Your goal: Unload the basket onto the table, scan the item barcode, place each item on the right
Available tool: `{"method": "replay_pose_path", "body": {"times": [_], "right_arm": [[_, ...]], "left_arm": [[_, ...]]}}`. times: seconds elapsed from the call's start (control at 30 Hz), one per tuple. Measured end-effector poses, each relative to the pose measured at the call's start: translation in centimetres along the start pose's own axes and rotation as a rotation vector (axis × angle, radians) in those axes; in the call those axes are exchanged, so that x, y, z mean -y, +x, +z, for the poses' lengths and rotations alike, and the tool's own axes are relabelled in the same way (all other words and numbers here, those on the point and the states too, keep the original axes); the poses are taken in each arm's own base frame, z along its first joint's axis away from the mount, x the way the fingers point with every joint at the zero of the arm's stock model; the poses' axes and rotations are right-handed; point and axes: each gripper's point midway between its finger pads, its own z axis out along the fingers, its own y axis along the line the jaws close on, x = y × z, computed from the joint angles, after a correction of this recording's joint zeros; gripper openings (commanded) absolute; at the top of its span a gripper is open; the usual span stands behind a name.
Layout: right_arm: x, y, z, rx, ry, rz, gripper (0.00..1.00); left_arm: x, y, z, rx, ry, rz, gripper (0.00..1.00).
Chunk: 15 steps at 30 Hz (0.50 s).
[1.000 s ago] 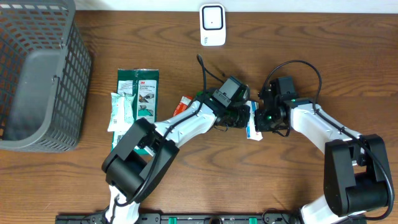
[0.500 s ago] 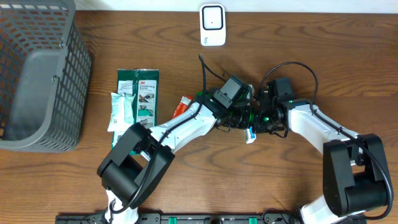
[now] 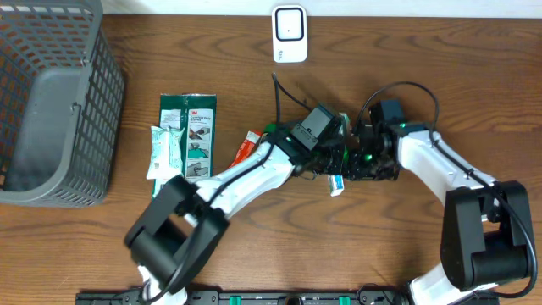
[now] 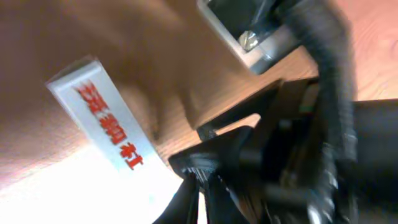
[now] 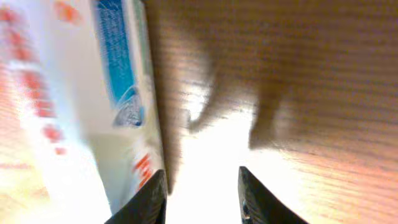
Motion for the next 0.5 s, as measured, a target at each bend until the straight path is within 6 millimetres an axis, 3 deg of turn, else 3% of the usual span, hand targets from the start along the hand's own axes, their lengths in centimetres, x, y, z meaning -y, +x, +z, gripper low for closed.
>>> {"method": "replay_pose_path", "body": {"times": [0.13,0.23,0.37,0.5], "right_arm": [[-0.5,-0.9,-2.3,-0.017,-0.005,0.01,0.38],[-1.1,-1.1,-4.1,-0.038,-0.002,0.012,0.4],[-2.0,-1.5,-6.0,-0.049,-0.003,0.004,0.41],[-3.5,-1.0,-6.1,-0.069,-0.002,-0.038,0.43]], "left_arm": [[0.8,-2.7,-4.5,0.116,-0.015,0.009,0.12],[-0.3,-4.0,-8.6,0.184,-0.071,-0.021,0.14],[-4.7,-4.4,-13.9,0.232,-0.216,-0.123,0.15],[-10.2,-2.8,-17.3,0.195,-0.369,-0.263,0.16]]}}
